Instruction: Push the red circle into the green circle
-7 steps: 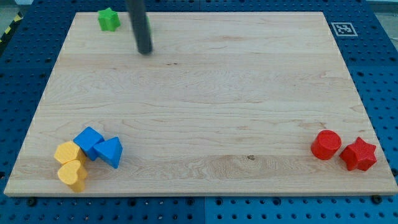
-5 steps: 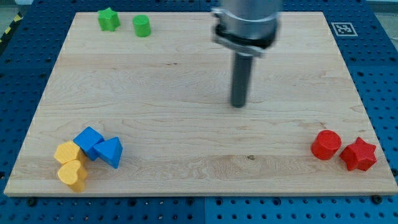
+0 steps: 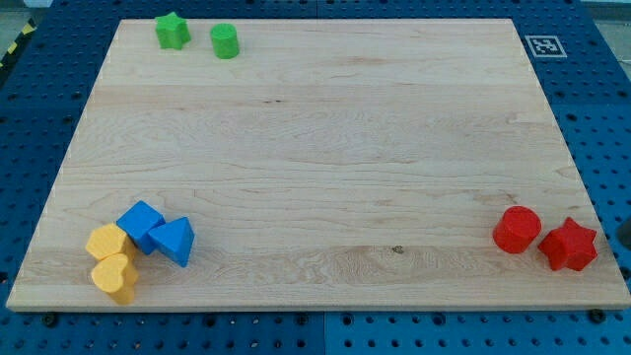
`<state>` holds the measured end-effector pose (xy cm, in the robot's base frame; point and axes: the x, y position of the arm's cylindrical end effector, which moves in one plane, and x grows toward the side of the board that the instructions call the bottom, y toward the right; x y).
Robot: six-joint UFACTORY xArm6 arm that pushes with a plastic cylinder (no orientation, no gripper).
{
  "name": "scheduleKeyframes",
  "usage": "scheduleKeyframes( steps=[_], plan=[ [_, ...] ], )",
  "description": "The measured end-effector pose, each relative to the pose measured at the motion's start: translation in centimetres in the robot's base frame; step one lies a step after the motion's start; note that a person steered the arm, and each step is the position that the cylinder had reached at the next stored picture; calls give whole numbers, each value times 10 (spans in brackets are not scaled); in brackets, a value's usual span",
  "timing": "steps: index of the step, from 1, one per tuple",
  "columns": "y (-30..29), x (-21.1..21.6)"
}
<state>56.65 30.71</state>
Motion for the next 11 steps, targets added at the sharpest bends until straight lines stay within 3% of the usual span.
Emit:
scheduleKeyframes(
  steps=[3,6,9,11],
  plan=[
    [-58,26],
    [-170,-13],
    [-132,-13],
    [-142,-47]
  ],
)
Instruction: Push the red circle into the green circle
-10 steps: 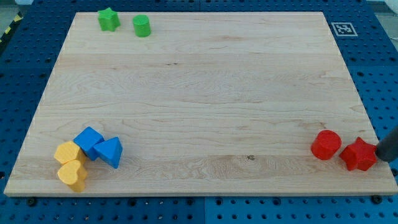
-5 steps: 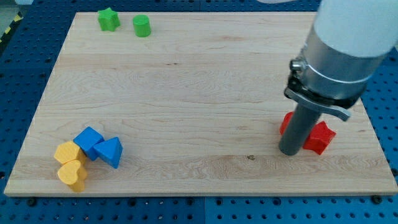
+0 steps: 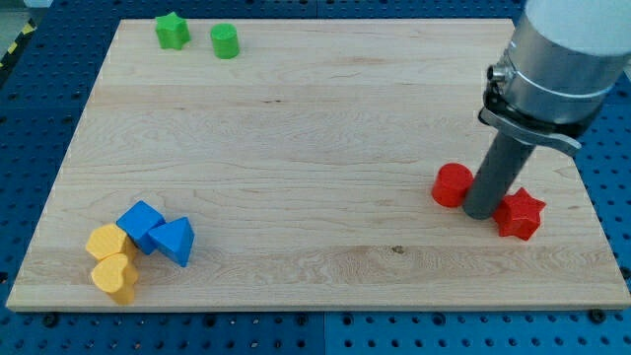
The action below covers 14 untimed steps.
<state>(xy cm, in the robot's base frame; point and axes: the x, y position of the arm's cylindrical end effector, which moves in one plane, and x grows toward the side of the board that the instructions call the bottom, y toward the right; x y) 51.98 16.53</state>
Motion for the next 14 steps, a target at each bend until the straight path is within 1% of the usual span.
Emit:
scheduleKeyframes(
  steps=[2,6,8,9,10,11,12,14],
  plan=[
    [-29,-37],
    [-163,-97],
    [-216,-139],
    [-211,-141],
    [-178,-128],
    [-160,-137],
    [-166,-147],
    [-216,-174]
  ],
)
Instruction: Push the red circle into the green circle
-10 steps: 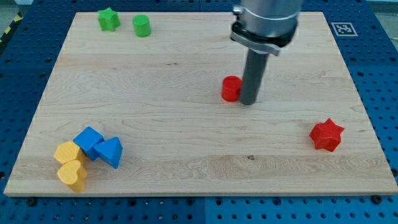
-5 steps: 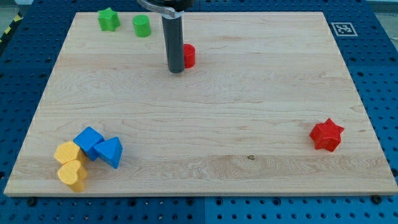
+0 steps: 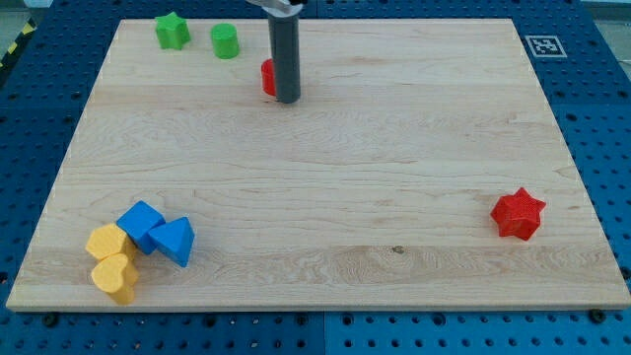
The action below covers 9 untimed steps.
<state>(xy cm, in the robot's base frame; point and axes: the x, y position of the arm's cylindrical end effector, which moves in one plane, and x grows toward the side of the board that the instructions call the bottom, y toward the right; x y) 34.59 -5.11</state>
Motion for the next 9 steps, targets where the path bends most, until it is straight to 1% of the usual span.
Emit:
scheduleKeyframes(
  steps=[1,2,3,4,6,7,9],
  plan=[
    [-11,-8],
    [22,-5],
    [29,-16],
    [9,-24],
    [-79,-50],
    [-107,-53],
    [-112,-45]
  ],
)
